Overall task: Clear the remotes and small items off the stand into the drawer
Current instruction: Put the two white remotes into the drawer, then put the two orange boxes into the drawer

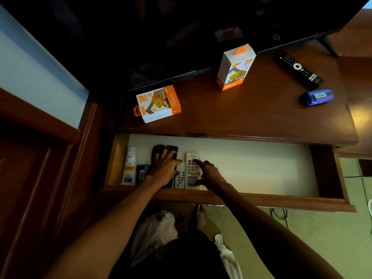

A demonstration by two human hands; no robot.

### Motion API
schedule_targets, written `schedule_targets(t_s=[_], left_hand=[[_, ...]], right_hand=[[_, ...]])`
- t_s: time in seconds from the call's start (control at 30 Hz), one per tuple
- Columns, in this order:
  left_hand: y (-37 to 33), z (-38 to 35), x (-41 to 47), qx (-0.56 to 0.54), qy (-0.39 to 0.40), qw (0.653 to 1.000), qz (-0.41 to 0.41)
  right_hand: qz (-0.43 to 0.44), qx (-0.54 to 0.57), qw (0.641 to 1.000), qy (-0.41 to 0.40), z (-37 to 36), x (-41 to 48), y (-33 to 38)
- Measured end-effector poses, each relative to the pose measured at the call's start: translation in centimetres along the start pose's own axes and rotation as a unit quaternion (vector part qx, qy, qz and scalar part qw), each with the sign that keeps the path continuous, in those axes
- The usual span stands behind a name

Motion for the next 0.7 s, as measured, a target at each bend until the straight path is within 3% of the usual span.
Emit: schedule_targets(t_s=[0.1,0.27,0.43,0.53,0.6,0.7], left_hand=[[-0.1,0.6,-0.3,-0.023,-0.009,1.000,0.003],[-0.9,4.2,-2.0,-0.122,-0.090,0.987,-0.046],[-0.9,11.3,-5.5,-0.170,-0.231,0.956,-0.061],[1.6,16.3,-7.1,-0.171,-0.355,0.919,-0.012],[4.1,18.5,-7.1,-0.160,-0.391,0.905,0.047],[7.5,18.4,-4.7,-0.147,-0.276,0.934,0.174]], right_hand=[[0.003,-0.036,0.999,0.003,0.3,-0.4,0.2],[0.003,-0.087,0.996,0.000,1.8,-1.6,1.0],[0.039,-0.092,0.993,-0.065,6.9,-3.7,3.8],[0.064,-0.065,0.988,-0.128,11.4,-4.7,6.0],[0.072,-0.044,0.983,-0.161,14.2,-5.0,7.3],[0.058,-0.027,0.978,-0.200,17.5,-5.2,8.8]])
Point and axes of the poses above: each hand's wrist, its own x-axis towards the middle knuckle, its own z-axis out of the back of the hand, y = z × x, the point moved 9 cm from there along x, towards the middle knuckle, and after that the axes turned 6 degrees about y, right-handed, at the moved point
